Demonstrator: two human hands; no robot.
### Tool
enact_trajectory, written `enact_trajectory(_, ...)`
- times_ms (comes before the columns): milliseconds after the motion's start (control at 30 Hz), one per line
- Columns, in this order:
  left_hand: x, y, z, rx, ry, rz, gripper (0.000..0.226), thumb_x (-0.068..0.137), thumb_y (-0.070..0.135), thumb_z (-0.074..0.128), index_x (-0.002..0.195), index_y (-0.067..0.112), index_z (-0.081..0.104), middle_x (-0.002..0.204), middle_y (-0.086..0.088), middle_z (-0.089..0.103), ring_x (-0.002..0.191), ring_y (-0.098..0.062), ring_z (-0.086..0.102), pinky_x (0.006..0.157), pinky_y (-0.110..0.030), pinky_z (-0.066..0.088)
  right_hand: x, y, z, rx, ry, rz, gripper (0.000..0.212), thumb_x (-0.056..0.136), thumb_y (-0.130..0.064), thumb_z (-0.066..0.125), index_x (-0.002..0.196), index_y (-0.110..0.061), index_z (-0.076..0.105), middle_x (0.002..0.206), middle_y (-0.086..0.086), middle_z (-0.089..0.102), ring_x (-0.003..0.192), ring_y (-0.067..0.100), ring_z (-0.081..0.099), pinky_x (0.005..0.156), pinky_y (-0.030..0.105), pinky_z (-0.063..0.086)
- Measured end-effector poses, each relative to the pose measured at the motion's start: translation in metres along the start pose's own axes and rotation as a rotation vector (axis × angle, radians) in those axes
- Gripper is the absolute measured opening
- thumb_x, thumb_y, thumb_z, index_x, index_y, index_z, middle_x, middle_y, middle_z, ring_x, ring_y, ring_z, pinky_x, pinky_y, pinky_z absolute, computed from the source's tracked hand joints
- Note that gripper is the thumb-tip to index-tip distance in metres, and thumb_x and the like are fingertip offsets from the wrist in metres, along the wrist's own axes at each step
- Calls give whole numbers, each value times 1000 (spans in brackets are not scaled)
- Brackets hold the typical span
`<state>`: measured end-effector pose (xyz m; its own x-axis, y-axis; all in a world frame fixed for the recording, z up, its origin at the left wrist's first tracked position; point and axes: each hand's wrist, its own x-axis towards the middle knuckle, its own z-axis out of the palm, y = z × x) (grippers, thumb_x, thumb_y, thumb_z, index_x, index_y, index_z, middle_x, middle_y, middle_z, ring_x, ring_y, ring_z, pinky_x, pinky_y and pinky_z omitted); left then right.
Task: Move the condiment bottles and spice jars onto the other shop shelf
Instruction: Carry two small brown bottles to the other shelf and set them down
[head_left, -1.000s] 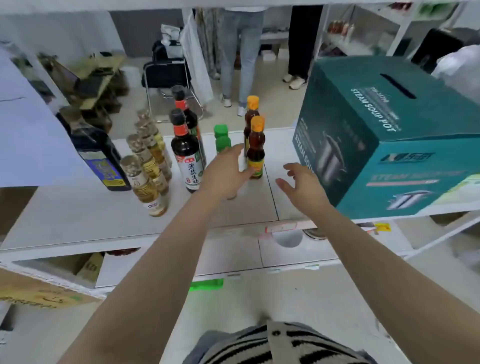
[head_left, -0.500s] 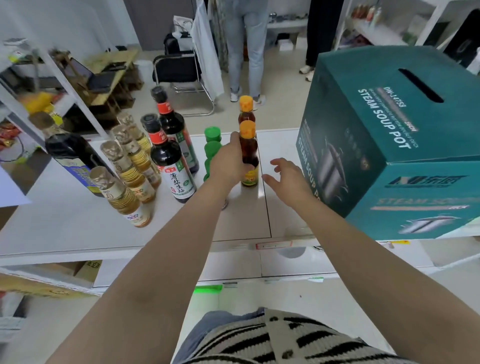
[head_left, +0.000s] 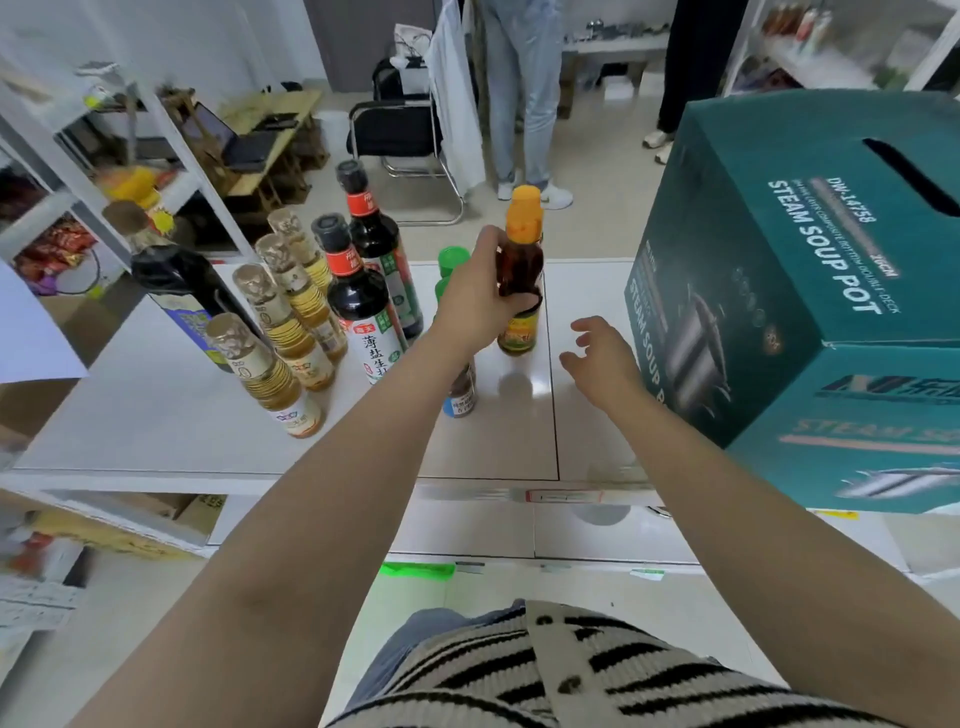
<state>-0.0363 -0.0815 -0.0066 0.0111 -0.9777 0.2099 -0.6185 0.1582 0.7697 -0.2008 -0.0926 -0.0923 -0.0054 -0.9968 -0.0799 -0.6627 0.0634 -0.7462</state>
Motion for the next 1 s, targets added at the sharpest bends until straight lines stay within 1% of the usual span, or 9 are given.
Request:
enact_trajectory(100, -1, 9, -18, -217, 59, -16, 52, 77, 11, 73, 119, 13, 43, 113, -6, 63, 103, -22, 61, 90, -38, 51, 8, -9, 3, 144, 85, 48, 40, 88, -18, 59, 127, -15, 49, 125, 8, 56, 109, 23, 56, 88, 34, 47)
enact_trajectory(200, -3, 13, -35, -348, 96, -49, 45, 80, 8, 71, 118, 16, 47, 112, -9, 63, 105, -21, 61, 91, -37, 52, 22, -27, 7, 264, 122, 58, 43, 88, -24, 62, 127, -15, 48, 127, 9, 55, 112, 24, 55, 86, 30, 43)
enact_trajectory(367, -13, 11, -50, -413, 111, -145, 39, 84, 9, 68, 113, 26, 51, 100, 4, 60, 109, -24, 57, 90, -43, 52, 52, -55, 11, 294, 74, 1, 63, 79, -32, 72, 133, -16, 44, 134, 11, 51, 123, 27, 48, 103, 40, 42)
enact_trajectory(500, -20, 9, -52, -455, 154, -202, 39, 85, 10, 67, 119, 23, 51, 105, 1, 61, 107, -23, 58, 87, -41, 52, 66, -63, 15, 324, 13, -47, 73, 75, -29, 76, 136, -17, 39, 140, 9, 47, 129, 27, 44, 107, 45, 39)
enact_trajectory(600, -21, 9, -56, -512, 179, -212, 36, 85, 9, 67, 117, 21, 54, 116, -11, 62, 110, -29, 59, 86, -43, 54, 69, -64, 15, 411, -44, -74, 70, 75, -22, 77, 135, -18, 41, 132, 7, 54, 119, 23, 51, 104, 44, 42)
enact_trajectory(700, -22, 12, -57, -577, 188, -230, 39, 86, 6, 65, 121, 18, 54, 119, -18, 60, 108, -30, 61, 75, -34, 55, 77, -62, 17, 435, -41, -95, 63, 75, -18, 76, 131, -17, 46, 129, 9, 57, 115, 23, 53, 102, 46, 45)
enact_trajectory(767, -21, 13, -56, -587, 180, -235, 39, 86, 6, 65, 122, 17, 54, 119, -19, 60, 107, -29, 61, 74, -31, 54, 83, -61, 18, 446, -17, -86, 56, 78, -16, 74, 126, -14, 46, 130, 11, 54, 115, 24, 51, 102, 47, 44)
enact_trajectory(900, -23, 16, -50, -557, 173, -266, 43, 86, 10, 66, 126, 14, 52, 118, -16, 61, 106, -26, 62, 75, -32, 54, 84, -60, 15, 419, -8, -95, 38, 82, -13, 69, 105, -13, 37, 118, 17, 57, 104, 29, 56, 97, 49, 46)
enact_trajectory(1000, -24, 22, -49, -575, 180, -280, 43, 86, 9, 66, 127, 13, 52, 117, -15, 62, 104, -25, 62, 71, -30, 53, 76, -56, 9, 416, 25, -73, 34, 86, -16, 66, 107, -13, 39, 116, 15, 59, 102, 28, 56, 94, 43, 46)
